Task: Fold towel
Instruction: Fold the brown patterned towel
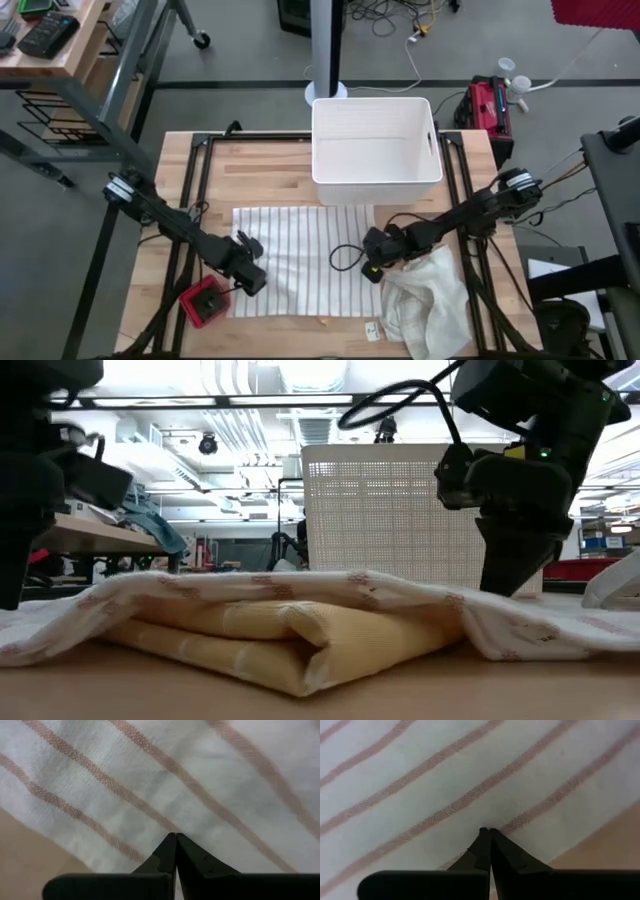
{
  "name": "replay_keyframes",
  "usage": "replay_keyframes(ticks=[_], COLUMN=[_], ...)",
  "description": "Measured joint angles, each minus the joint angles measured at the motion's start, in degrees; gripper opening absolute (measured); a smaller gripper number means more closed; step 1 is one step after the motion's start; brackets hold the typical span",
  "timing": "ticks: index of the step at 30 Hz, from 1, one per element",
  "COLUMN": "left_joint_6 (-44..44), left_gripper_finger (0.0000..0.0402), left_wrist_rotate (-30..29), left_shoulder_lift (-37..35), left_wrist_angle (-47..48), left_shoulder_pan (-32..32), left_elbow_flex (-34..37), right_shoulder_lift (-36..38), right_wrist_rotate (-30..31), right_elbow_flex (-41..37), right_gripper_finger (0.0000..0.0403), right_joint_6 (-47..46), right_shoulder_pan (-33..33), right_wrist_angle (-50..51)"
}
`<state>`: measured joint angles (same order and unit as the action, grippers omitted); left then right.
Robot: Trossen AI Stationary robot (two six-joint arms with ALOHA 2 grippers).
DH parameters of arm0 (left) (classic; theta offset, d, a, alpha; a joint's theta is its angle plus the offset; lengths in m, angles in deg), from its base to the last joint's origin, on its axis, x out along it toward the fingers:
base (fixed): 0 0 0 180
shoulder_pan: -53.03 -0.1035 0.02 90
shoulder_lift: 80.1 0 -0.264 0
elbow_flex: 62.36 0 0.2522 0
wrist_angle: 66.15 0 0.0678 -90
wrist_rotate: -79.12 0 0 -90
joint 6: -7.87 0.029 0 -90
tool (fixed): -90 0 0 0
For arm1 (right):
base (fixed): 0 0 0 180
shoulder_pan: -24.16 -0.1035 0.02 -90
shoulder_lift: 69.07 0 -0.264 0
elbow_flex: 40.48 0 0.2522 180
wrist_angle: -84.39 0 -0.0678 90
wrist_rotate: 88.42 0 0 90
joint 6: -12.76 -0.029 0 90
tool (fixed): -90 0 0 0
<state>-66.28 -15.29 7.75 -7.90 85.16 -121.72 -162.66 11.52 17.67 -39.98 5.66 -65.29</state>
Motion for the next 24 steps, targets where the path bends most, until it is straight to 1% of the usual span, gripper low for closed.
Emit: replay_keyframes(ticks=[4,6,11,13,16,20,24], left_joint_6=[-0.7,-1.9,-4.0,-5.9,-7.9,-7.7,-7.5], left_gripper_finger=[0.0,0.0,0.0,0.0,0.0,0.0,0.0], left_wrist_rotate=[1.1,1.5,6.5,7.4,7.6,7.5,5.8], left_shoulder_lift=[-0.8,-0.9,-0.9,-0.9,-0.9,-0.9,-0.9], left_wrist_angle=[0.6,0.2,1.0,2.6,2.0,0.5,-0.6], left_shoulder_pan=[0.2,0.2,0.3,0.3,0.3,0.3,0.5], left_elbow_flex=[-0.2,0.2,1.4,1.5,1.5,0.4,-0.5], right_shoulder_lift=[0.0,0.3,0.6,0.6,0.6,0.6,0.6], right_wrist_rotate=[-0.7,-0.5,-0.5,-0.4,0.3,0.6,0.6], right_elbow_flex=[0.2,0.2,0.2,0.1,0.1,0.1,0.0], right_gripper_finger=[0.0,0.0,0.0,0.0,0.0,0.0,0.0], right_joint_6=[-2.6,-2.8,-1.8,-1.7,-1.6,-1.5,-1.5], right_shoulder_pan=[0.0,0.0,-0.1,-0.3,-0.5,-0.5,-0.5], right_wrist_angle=[5.7,5.9,6.0,5.6,5.4,5.3,5.2])
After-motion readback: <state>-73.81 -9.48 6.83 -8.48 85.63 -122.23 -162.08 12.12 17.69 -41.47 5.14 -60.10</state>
